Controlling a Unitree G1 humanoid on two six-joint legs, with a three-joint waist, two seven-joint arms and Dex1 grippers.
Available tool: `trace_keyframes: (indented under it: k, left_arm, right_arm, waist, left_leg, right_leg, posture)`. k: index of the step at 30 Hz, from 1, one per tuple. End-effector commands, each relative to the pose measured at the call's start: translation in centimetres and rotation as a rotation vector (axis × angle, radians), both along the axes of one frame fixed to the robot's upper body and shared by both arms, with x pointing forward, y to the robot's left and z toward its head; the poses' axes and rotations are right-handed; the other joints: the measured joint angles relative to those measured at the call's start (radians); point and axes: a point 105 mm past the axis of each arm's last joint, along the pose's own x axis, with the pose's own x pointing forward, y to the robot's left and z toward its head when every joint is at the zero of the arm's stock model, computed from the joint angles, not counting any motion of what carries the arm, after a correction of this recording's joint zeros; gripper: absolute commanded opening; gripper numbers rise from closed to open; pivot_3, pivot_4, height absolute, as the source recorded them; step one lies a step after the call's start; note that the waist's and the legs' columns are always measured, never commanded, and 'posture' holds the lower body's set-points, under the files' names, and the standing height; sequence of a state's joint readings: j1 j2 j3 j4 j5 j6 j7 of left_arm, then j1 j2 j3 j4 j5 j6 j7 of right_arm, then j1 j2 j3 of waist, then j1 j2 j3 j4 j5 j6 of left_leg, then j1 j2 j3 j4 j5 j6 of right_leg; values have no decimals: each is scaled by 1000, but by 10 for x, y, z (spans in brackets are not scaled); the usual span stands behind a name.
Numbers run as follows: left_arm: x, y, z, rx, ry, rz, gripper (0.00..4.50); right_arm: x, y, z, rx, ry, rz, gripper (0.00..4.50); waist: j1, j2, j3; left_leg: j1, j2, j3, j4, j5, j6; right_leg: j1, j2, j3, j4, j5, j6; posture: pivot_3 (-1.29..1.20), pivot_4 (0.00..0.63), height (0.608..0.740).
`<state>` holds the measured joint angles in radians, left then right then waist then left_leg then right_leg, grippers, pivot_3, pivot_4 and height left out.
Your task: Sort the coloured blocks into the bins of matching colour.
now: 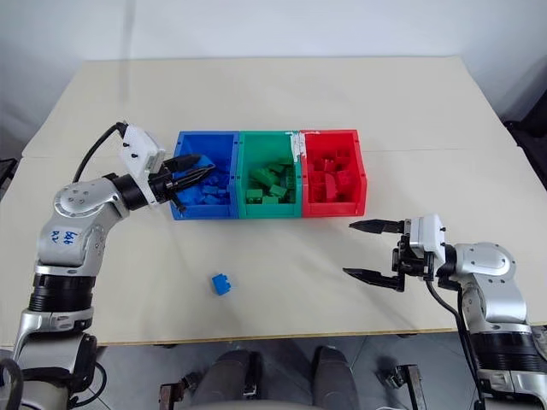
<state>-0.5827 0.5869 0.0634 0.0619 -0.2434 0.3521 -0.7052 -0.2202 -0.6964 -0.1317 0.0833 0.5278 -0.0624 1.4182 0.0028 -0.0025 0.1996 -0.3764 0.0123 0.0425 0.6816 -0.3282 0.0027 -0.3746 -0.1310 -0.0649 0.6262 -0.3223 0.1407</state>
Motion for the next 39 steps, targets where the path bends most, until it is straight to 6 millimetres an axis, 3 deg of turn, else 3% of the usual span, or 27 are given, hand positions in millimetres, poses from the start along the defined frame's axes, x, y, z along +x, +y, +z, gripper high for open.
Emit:
trace_keyframes:
  k: [1, 5, 7, 10, 13, 18, 24, 28, 34, 39]
  left_arm:
    - [0, 4, 14, 7, -65, 12, 2560]
    - [-22, 5, 13, 6, -56, -106, 3818]
    - [-32, 20, 17, 7, -86, -98, 4396]
    - [-53, 44, 19, 4, -116, -109, 4396]
    - [-87, 71, 7, 76, -67, -169, 4396]
    - [-112, 121, -25, 167, 45, -71, 4456]
    - [-132, 144, -51, 186, 140, -28, 4456]
    - [-129, 135, -49, 187, 131, -63, 4456]
    - [-136, 54, -73, 302, 164, -403, 4456]
    - [-126, -1, -89, 277, 175, -478, 4456]
  right_arm:
    - [1, -1, 9, 7, -50, -5, 4500]
    - [1, -1, 7, 8, -48, -5, 4500]
    - [2, 0, 7, 10, -46, 1, 4500]
    - [4, 2, 8, 19, -48, 21, 4500]
    - [9, 6, 17, 65, -56, 41, 4500]
    - [12, 5, 16, 45, -41, 76, 4500]
    - [10, 1, 14, 20, -33, 89, 4500]
    - [9, -3, 14, 14, -31, 83, 4500]
    - [4, -7, 11, -13, -22, 75, 4500]
    - [3, -7, 12, -18, -25, 68, 4500]
  waist:
    - [0, 0, 0]
    - [-2, 0, 0]
    - [-8, 0, 0]
    - [-11, 0, 0]
    - [-22, 0, 0]
    - [-12, 0, 0]
    - [-6, 0, 0]
    - [-7, 0, 0]
    - [-7, 0, 0]
    - [-6, 0, 0]
  left_leg:
    - [0, 0, 0, 0, 0, 0]
    - [0, 0, 0, 0, 0, 0]
    - [0, 1, 0, 0, 0, 0]
    - [0, 2, 1, -1, 0, -1]
    - [1, 5, 1, -1, 0, -1]
    - [1, 4, 0, -1, -1, 0]
    - [1, 4, 0, -2, -2, 1]
    - [1, 4, 0, -2, -3, 1]
    - [1, 3, 0, -2, -3, 1]
    - [1, 4, 1, -3, -3, 1]
  right_leg:
    - [0, 0, 0, 0, 0, 0]
    - [0, 0, 0, 0, 0, 0]
    - [0, 0, 0, 0, 0, 0]
    - [-1, 1, 0, 0, 0, 0]
    - [-1, 1, 0, 0, 0, 0]
    - [0, -3, 0, -4, 0, 0]
    - [-1, -4, 0, -4, 0, 0]
    - [-1, -4, 0, -4, 0, -1]
    - [-1, -5, 0, -5, 0, -1]
    - [-1, -3, 0, -4, 0, -1]
  posture:
    - [0, 150, 740]
    - [0, 150, 740]
    - [0, 150, 740]
    - [0, 150, 740]
    - [0, 150, 740]
    - [0, 150, 740]
    - [0, 150, 740]
    - [0, 150, 740]
    - [0, 150, 740]
    - [0, 150, 740]
